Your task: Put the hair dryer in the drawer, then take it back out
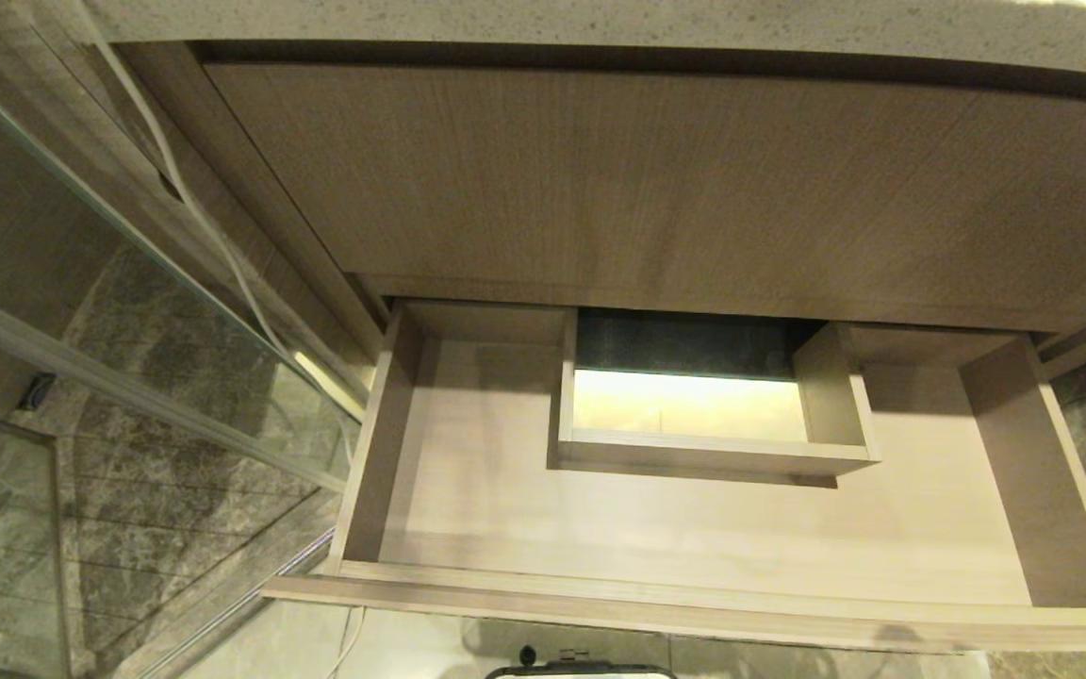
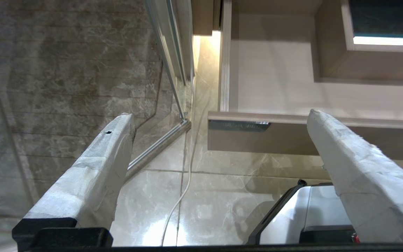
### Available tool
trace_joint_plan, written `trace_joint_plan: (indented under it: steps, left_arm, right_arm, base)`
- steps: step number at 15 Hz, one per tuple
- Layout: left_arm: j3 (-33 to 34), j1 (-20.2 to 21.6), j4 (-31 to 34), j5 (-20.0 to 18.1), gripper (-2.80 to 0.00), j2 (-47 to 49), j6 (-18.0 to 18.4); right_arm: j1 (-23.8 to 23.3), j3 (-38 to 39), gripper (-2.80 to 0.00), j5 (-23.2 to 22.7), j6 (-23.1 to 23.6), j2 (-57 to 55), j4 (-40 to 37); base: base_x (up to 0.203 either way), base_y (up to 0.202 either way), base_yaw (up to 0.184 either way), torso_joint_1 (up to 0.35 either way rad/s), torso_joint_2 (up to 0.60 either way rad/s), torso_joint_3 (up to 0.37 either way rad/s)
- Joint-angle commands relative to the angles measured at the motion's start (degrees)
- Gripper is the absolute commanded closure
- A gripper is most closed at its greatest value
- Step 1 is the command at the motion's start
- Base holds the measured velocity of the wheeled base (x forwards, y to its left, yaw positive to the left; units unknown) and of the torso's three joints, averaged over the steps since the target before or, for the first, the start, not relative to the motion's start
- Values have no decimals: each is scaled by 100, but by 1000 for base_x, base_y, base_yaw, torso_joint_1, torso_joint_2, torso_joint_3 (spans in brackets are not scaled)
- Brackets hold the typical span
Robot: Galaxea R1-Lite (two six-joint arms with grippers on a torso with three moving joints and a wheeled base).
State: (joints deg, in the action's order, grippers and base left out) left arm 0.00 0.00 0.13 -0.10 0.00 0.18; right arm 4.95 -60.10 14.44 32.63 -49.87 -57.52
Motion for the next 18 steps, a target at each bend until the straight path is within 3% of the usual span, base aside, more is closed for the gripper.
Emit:
trace_joint_plan:
  steps: [1, 6, 11, 18]
  left_arm:
    - [0, 0, -4, 1, -280, 0, -1]
    - [0, 0, -4, 1, -280, 0, -1]
    - [0, 0, -4, 1, -280, 0, -1]
    - [0, 0, -4, 1, -280, 0, -1]
  right_arm:
    - [6, 51, 0, 6, 32, 22, -32]
    - [6, 121, 0, 6, 41, 65, -84]
    - [-5, 403, 0, 27, 27, -122, -170]
    - [-590, 891, 0, 96, -693, -1433, -586]
  base:
    - [0, 0, 0, -283, 493, 207]
    - [0, 0, 0, -283, 411, 142]
    - [0, 0, 0, 0, 155, 159]
    - [0, 0, 0, 42, 25, 41]
